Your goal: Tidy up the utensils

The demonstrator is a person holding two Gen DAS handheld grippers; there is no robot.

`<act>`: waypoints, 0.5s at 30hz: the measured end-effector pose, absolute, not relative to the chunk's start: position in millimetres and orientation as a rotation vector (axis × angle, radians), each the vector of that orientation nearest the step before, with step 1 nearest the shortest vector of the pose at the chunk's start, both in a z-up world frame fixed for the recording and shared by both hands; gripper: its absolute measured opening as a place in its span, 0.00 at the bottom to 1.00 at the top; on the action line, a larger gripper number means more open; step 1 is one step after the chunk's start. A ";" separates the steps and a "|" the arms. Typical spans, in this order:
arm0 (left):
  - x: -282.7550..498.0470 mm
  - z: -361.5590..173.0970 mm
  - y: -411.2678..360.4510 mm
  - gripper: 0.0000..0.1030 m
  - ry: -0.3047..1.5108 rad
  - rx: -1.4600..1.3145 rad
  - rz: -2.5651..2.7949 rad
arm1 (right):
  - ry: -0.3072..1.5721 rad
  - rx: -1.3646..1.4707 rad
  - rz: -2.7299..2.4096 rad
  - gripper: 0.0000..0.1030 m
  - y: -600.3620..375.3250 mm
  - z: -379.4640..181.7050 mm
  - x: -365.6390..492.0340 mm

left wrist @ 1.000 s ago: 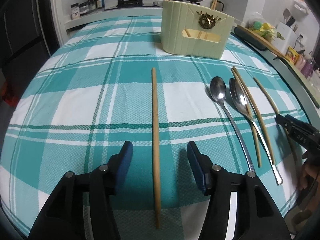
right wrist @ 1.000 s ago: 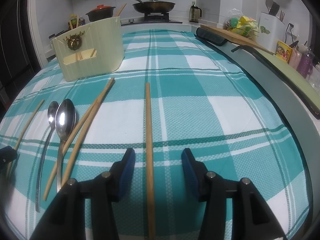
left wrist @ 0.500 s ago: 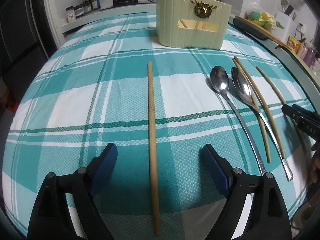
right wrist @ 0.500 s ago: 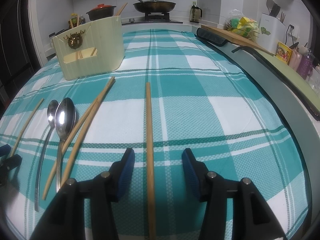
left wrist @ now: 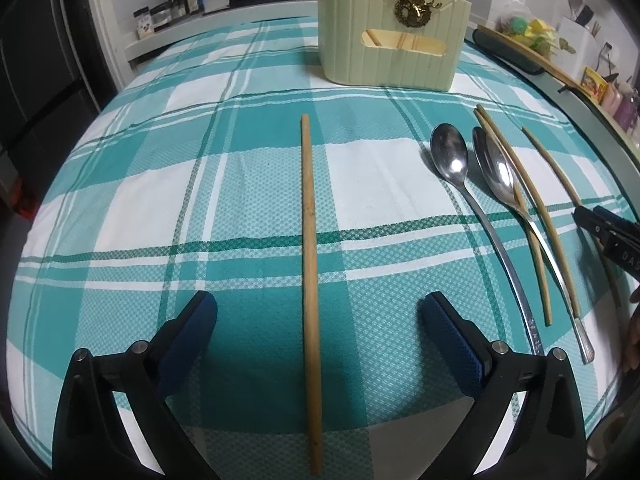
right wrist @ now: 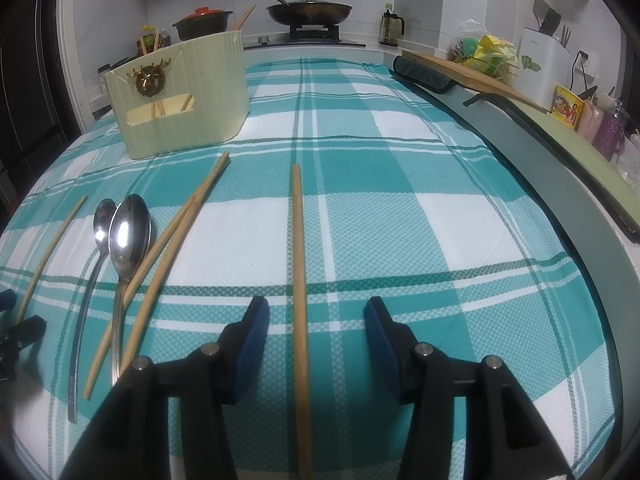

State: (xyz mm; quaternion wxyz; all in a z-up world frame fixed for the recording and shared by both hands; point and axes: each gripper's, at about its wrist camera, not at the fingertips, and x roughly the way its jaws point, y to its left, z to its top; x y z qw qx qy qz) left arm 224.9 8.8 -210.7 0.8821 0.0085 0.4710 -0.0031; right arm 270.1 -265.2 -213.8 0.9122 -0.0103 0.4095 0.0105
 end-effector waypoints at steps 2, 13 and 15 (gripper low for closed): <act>225.1 -210.8 8.4 1.00 0.983 0.017 -0.007 | 0.844 -0.021 0.022 0.50 -265.2 -213.9 270.1; 224.7 -210.8 9.4 1.00 1.003 0.022 -0.033 | 0.844 -0.023 0.021 0.50 -264.5 -213.7 269.8; 224.2 -210.8 9.8 1.00 1.004 0.024 -0.038 | 0.844 -0.023 0.020 0.50 -264.2 -213.7 269.7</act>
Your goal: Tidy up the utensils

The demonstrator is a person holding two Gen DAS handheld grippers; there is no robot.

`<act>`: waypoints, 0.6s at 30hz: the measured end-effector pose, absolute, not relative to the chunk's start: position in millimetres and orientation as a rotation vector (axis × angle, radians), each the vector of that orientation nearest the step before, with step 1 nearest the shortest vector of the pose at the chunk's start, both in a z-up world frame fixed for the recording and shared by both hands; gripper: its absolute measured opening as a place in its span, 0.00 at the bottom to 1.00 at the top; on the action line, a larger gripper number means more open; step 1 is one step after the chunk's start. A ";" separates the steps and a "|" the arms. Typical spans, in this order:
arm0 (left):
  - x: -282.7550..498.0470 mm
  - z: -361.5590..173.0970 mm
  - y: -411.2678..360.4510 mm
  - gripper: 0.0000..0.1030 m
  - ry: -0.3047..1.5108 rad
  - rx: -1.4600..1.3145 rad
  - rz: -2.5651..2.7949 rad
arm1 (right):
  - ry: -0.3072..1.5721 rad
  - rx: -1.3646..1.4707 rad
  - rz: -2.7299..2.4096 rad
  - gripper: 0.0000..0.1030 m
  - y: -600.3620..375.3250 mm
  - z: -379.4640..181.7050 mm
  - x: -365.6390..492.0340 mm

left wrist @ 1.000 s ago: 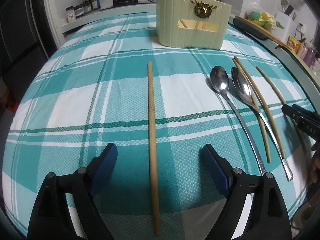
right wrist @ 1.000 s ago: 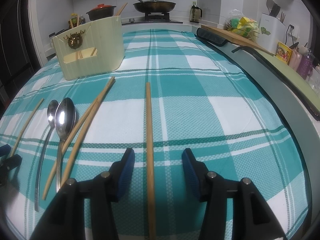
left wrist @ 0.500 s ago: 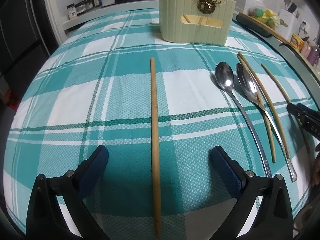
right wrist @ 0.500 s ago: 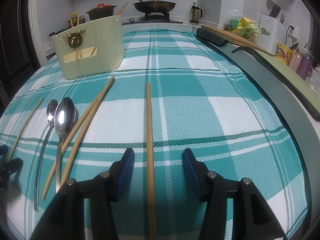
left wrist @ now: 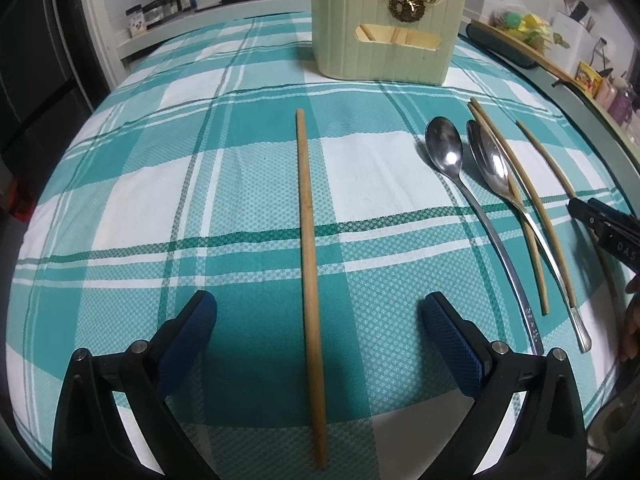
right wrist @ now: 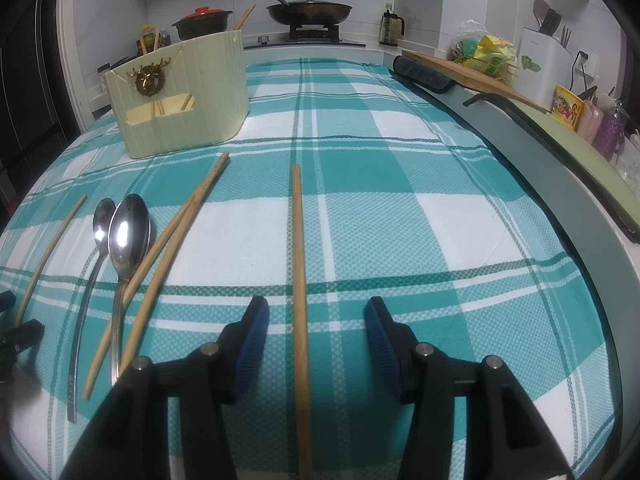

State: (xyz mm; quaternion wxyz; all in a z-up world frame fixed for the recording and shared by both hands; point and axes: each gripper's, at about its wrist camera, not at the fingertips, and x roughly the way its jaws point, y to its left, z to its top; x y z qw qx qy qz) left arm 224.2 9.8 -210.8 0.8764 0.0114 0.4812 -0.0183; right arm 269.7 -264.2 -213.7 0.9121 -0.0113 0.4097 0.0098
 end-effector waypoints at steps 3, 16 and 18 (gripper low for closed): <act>224.4 -210.4 10.1 1.00 1.010 0.029 -0.051 | 0.845 -0.021 0.022 0.51 -264.4 -213.4 269.7; 253.5 -183.9 49.3 1.00 1.077 -0.013 -0.131 | 0.992 0.087 0.174 0.67 -292.2 -194.8 284.0; 265.6 -180.2 53.8 0.99 1.082 -0.032 -0.161 | 1.026 0.094 0.193 0.67 -298.3 -192.4 292.2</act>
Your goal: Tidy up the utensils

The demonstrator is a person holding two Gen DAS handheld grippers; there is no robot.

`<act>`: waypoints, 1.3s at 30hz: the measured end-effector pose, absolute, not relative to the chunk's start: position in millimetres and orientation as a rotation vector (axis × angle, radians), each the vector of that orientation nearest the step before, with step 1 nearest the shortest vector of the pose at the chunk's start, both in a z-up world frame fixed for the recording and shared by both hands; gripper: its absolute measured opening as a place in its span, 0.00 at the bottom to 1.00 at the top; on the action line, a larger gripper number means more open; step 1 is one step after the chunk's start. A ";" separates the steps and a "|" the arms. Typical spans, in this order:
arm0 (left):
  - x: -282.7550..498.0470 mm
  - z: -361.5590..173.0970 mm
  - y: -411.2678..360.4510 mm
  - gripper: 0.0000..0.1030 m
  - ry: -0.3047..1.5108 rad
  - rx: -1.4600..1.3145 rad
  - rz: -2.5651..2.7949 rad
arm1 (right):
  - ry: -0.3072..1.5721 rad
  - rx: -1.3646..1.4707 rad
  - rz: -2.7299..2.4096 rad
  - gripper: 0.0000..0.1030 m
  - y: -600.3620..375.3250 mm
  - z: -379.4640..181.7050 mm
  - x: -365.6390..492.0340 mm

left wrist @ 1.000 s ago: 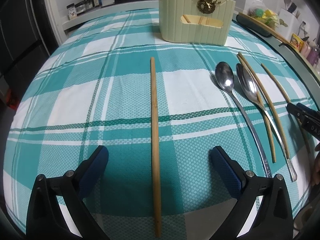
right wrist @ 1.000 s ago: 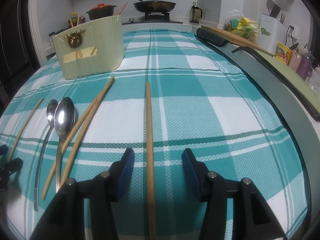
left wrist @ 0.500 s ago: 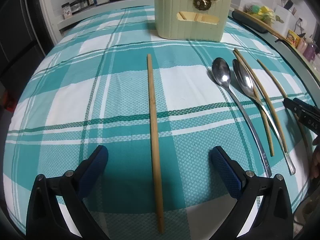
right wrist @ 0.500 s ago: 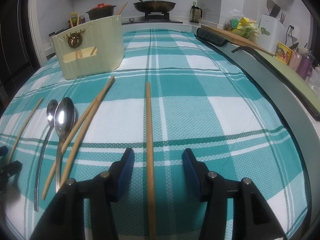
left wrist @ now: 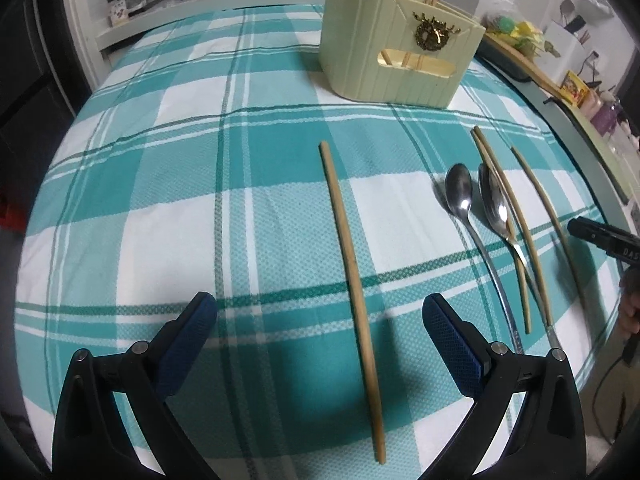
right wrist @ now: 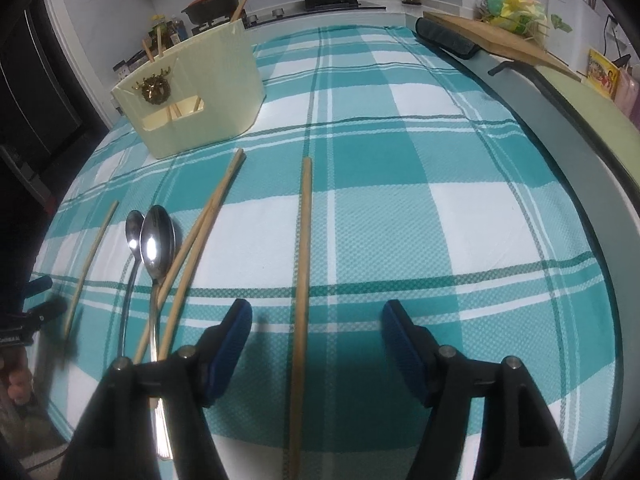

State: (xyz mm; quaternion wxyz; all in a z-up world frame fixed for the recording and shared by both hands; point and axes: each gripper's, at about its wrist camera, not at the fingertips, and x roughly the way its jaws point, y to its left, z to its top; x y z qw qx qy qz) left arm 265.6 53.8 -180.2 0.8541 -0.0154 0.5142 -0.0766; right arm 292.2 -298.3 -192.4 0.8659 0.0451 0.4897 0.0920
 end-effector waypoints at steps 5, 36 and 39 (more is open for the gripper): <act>295.4 -179.5 50.7 0.99 1.099 -0.002 -0.168 | 1.095 0.129 0.248 0.58 -302.0 -185.0 315.6; 341.4 -143.6 27.9 0.06 0.998 0.023 -0.194 | 1.025 0.036 0.229 0.07 -258.9 -160.8 416.4; 325.2 -108.0 34.1 0.05 0.910 -0.007 -0.210 | 0.927 0.057 0.260 0.07 -261.1 -123.9 398.5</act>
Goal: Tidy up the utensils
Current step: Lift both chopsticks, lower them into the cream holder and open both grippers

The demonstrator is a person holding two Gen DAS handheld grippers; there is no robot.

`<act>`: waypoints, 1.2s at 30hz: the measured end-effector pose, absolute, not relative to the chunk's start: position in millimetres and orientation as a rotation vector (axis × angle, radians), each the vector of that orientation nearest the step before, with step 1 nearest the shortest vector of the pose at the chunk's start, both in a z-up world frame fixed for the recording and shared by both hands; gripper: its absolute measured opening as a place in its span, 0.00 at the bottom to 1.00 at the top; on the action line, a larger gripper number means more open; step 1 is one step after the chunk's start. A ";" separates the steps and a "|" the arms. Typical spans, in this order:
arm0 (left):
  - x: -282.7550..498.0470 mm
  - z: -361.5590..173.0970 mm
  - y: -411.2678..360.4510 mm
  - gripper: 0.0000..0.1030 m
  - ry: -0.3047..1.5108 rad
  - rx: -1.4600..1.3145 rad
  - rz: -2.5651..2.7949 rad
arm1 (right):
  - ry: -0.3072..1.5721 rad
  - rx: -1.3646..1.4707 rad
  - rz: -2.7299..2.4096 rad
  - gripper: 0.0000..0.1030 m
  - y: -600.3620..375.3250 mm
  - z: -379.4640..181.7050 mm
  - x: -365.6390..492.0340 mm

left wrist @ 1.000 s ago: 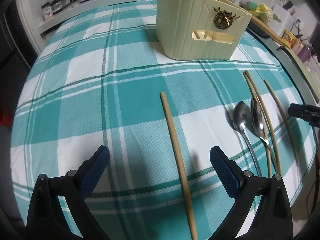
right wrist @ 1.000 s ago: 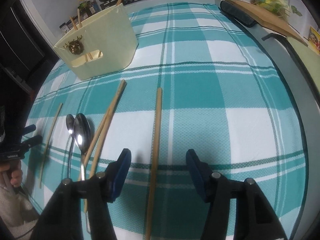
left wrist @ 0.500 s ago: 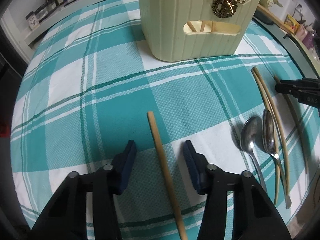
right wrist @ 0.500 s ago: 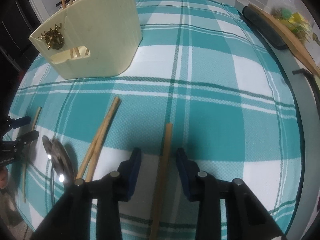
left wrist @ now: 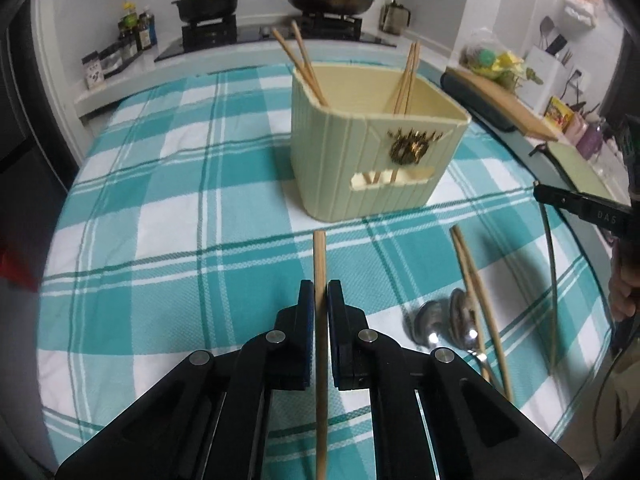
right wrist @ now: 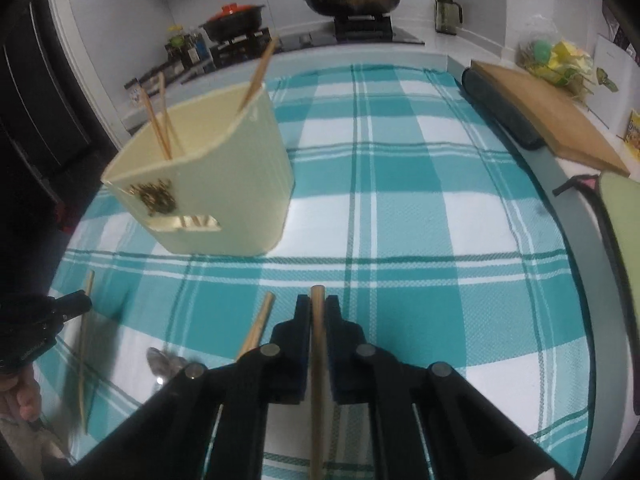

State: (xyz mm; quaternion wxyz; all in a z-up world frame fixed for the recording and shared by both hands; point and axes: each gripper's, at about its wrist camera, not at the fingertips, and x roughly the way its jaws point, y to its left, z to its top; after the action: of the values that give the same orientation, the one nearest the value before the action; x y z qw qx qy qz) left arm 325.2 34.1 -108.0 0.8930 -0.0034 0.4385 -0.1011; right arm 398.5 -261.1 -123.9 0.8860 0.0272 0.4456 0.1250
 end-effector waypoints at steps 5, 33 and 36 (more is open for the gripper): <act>298.0 -55.1 46.0 0.05 0.778 -0.044 -0.235 | 0.758 0.048 0.312 0.07 -260.8 -62.5 359.1; 289.9 84.3 71.7 0.05 0.495 -0.139 -0.290 | 0.348 -0.040 0.288 0.07 -230.8 79.0 323.2; 308.6 104.3 70.8 0.05 0.463 -0.130 -0.281 | 0.323 -0.043 0.288 0.07 -224.2 100.8 342.4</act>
State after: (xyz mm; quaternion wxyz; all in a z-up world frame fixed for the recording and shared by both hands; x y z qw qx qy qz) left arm 308.6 70.8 104.3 0.9615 -0.0644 0.2285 -0.1386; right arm 342.4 -224.2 100.8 0.9764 -0.0212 0.1604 0.1431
